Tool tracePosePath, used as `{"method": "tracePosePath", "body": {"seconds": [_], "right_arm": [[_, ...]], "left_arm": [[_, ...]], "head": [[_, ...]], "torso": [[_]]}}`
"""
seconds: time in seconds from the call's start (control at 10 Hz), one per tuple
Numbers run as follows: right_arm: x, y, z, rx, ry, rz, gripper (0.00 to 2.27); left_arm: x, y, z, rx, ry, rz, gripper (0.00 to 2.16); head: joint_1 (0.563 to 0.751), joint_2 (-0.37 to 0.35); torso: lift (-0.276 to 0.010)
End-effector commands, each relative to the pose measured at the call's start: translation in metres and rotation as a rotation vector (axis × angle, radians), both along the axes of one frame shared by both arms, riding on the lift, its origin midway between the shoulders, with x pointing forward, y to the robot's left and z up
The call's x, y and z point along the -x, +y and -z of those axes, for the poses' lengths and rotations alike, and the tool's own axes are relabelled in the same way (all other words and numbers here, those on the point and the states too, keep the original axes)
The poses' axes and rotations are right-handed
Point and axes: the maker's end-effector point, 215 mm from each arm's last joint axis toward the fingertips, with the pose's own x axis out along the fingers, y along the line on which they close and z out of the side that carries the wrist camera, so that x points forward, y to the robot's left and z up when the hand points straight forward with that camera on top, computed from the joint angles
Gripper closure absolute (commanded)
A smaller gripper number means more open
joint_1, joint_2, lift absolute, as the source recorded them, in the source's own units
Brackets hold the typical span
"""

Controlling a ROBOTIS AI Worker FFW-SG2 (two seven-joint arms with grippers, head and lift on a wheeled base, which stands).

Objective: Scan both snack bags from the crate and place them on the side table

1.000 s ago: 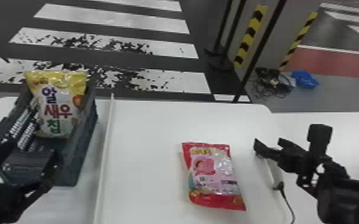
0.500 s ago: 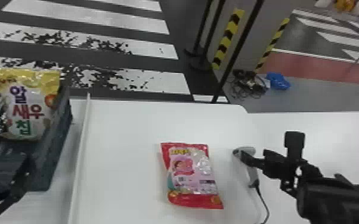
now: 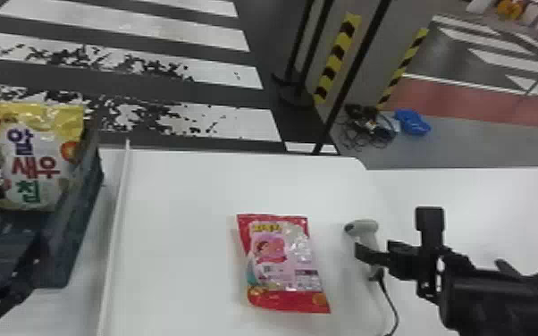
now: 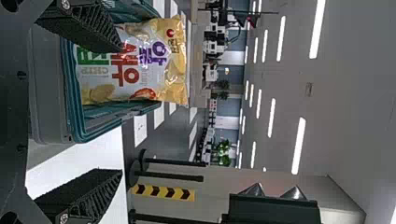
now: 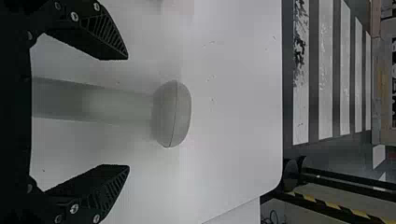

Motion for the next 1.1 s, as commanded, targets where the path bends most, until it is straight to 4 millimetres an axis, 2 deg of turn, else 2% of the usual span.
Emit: {"method": "tracePosePath", "body": {"seconds": [0.0, 0.2, 0.4, 0.6, 0.8, 1.0], "right_arm": [[0.002, -0.004, 0.003, 0.001, 0.015, 0.001, 0.27], [0.003, -0.005, 0.006, -0.005, 0.029, -0.004, 0.66], [0.002, -0.001, 0.007, -0.019, 0.041, -0.005, 2.05], [0.004, -0.001, 0.008, -0.025, 0.049, 0.001, 2.26], [0.005, -0.003, -0.001, -0.022, 0.035, 0.013, 2.26], [0.014, 0.003, -0.013, -0.039, 0.054, 0.045, 2.26]], "left_arm": [[-0.002, -0.002, 0.001, 0.0, -0.001, 0.005, 0.08], [-0.005, -0.002, 0.001, 0.003, -0.001, 0.008, 0.08], [-0.005, -0.002, 0.004, 0.005, 0.004, 0.009, 0.08], [-0.005, -0.004, 0.003, 0.005, 0.001, 0.012, 0.08], [-0.005, -0.003, 0.003, 0.006, 0.001, 0.01, 0.08], [-0.005, -0.003, 0.003, 0.006, 0.001, 0.01, 0.08]], "head": [[0.695, -0.331], [0.695, -0.337], [0.695, -0.336], [0.695, -0.335], [0.695, -0.336], [0.695, -0.339]], "torso": [[-0.095], [-0.095], [-0.095], [-0.095], [-0.095], [-0.095]]}}
